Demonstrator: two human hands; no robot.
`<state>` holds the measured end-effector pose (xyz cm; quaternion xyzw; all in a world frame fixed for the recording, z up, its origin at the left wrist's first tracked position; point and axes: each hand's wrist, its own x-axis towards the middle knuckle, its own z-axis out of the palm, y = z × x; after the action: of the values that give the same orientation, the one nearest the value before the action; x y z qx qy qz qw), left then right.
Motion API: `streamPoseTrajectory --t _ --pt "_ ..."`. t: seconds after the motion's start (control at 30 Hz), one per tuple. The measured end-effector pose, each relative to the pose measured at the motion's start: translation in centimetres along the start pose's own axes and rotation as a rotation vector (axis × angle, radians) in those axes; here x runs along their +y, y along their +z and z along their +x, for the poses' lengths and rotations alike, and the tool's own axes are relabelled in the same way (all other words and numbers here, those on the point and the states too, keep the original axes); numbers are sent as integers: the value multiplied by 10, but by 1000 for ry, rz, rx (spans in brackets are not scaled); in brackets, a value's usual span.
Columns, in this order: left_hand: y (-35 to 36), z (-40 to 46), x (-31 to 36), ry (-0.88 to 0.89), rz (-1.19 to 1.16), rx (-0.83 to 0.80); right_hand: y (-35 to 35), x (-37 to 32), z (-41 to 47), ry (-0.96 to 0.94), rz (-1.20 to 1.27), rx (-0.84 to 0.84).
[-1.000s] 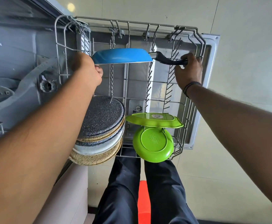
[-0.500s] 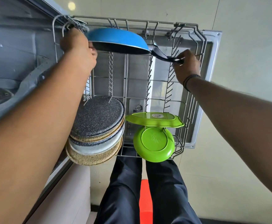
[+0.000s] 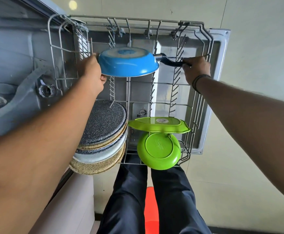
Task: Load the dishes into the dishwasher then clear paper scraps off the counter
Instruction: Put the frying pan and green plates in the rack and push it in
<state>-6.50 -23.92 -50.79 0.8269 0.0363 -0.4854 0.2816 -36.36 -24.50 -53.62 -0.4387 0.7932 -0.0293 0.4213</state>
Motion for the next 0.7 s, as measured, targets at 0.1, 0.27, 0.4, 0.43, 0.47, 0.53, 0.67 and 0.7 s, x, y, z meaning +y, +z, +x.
streamPoseTrajectory --t 0.1,0.27,0.4,0.43,0.47,0.53,0.67,0.7 --pt "-5 3 -16 80 53 74 0 2 1 -9 9 -2" --pt "-8 9 -22 112 105 119 0 2 0 -27 -37 -6" --pt "-7 19 -13 1 32 51 1 2 2 -73 -150 -50" --pt "-6 19 -9 -38 3 25 1 2 3 -77 -175 -65" --pt "-5 19 -5 -72 -24 2 0 1 4 -74 -191 -78" --pt "-5 15 2 -122 -69 -35 -1 0 7 -61 -199 -96" --pt "-6 10 5 -155 -63 -87 1 1 3 -60 -158 -61" --pt "-7 11 4 -155 -53 -100 2 1 1 -62 -160 -39"
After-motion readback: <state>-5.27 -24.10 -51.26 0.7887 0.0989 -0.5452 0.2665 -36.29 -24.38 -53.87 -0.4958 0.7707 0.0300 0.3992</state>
